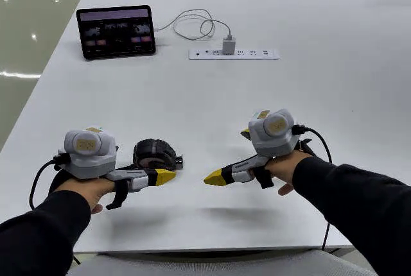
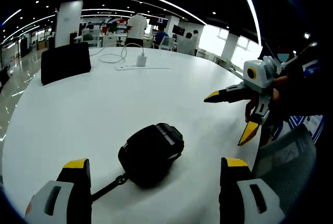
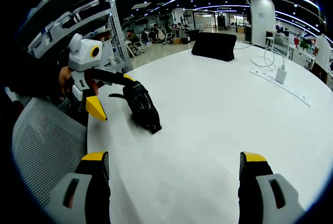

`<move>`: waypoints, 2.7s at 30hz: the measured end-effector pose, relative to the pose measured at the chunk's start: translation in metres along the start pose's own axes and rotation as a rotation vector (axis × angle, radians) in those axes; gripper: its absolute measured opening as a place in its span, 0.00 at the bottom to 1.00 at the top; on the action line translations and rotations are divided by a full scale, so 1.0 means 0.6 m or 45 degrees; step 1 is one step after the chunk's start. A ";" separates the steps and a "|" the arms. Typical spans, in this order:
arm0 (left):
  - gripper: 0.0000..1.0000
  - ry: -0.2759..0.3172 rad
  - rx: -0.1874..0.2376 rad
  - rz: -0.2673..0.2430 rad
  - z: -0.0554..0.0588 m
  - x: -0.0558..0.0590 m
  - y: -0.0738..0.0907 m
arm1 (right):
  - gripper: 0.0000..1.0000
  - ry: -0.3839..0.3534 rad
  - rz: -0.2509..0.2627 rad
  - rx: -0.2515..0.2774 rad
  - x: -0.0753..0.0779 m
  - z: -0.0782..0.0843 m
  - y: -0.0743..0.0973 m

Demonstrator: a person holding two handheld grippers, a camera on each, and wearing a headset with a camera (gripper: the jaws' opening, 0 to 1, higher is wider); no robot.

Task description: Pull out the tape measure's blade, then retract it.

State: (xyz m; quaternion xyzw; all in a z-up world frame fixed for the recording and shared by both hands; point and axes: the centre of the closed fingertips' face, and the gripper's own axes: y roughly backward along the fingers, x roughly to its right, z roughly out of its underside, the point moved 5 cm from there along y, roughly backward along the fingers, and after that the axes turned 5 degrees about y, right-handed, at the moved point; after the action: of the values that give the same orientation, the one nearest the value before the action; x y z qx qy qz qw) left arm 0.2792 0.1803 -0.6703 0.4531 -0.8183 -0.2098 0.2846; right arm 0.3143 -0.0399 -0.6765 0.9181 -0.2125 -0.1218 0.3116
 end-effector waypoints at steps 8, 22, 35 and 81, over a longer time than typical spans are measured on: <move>1.00 -0.037 0.018 0.029 -0.001 -0.006 0.015 | 1.00 -0.018 0.050 0.019 0.019 0.022 0.040; 1.00 -0.045 0.028 0.037 -0.001 -0.032 0.049 | 1.00 -0.050 0.138 0.034 0.038 0.061 0.107; 1.00 -0.087 0.071 0.032 -0.002 -0.032 0.065 | 0.99 -0.062 0.225 0.094 0.060 0.098 0.173; 1.00 -0.017 0.014 0.027 0.024 -0.070 0.102 | 1.00 -0.126 0.304 0.017 0.048 0.190 0.284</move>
State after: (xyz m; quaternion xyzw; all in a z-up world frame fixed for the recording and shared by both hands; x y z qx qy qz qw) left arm 0.2497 0.2482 -0.6561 0.4446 -0.8262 -0.2054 0.2786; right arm 0.2457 -0.2346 -0.6615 0.8811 -0.3363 -0.1277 0.3070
